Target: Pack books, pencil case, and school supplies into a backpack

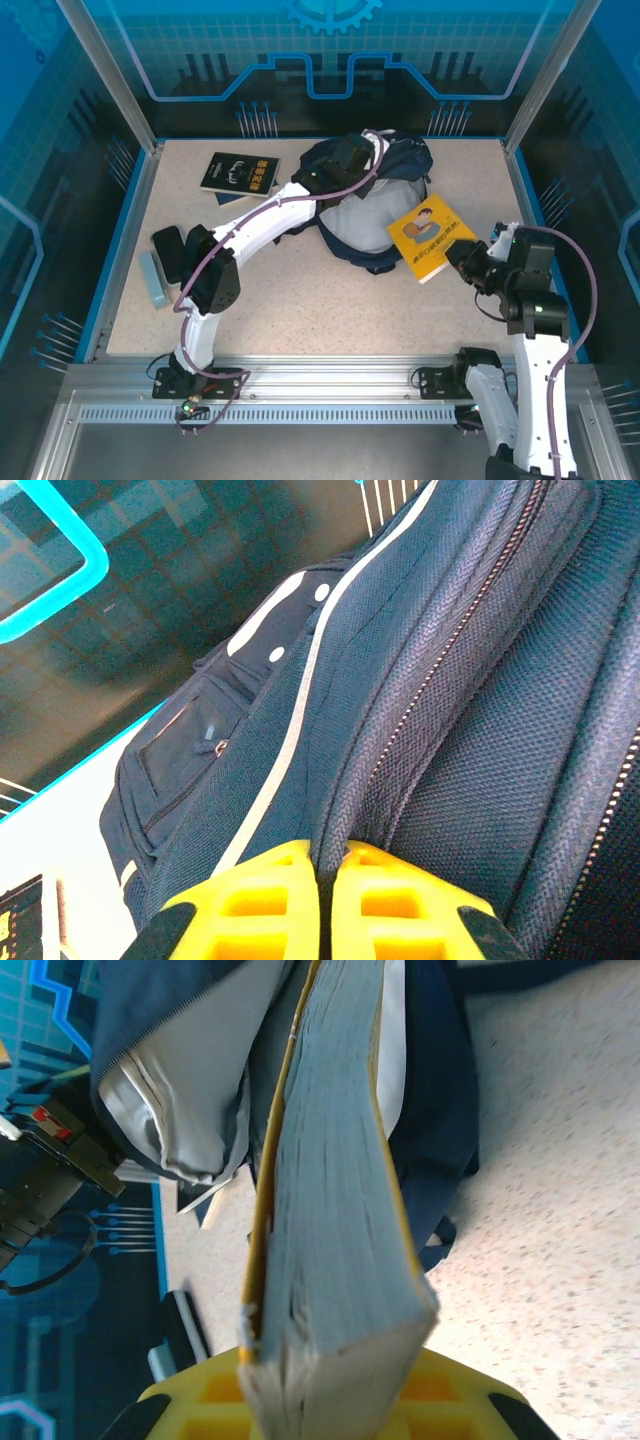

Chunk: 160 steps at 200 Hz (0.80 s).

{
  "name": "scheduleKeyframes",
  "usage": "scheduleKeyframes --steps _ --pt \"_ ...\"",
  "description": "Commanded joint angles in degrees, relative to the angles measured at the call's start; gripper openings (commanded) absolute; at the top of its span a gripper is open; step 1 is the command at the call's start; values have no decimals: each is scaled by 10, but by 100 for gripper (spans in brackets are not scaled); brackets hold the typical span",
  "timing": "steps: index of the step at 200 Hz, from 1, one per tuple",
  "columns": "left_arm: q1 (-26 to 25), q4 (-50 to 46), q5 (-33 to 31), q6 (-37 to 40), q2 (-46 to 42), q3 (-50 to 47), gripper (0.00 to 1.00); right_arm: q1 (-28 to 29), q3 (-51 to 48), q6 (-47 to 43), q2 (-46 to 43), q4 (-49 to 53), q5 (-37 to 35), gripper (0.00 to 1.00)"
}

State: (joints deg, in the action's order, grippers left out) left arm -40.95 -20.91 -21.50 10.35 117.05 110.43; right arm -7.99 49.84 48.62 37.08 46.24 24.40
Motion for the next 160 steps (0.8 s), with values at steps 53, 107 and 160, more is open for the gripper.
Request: scheduleKeyframes --steps 53,107,160 --pt "-40 63 8 -27 -71 33 0 144 -65 144 63 -273 -58 3" --pt "-53 21 11 -46 -76 52 0 182 -128 218 88 -417 -157 4" --pt "-54 3 29 -64 -85 60 0 198 -173 271 148 -550 -206 5"
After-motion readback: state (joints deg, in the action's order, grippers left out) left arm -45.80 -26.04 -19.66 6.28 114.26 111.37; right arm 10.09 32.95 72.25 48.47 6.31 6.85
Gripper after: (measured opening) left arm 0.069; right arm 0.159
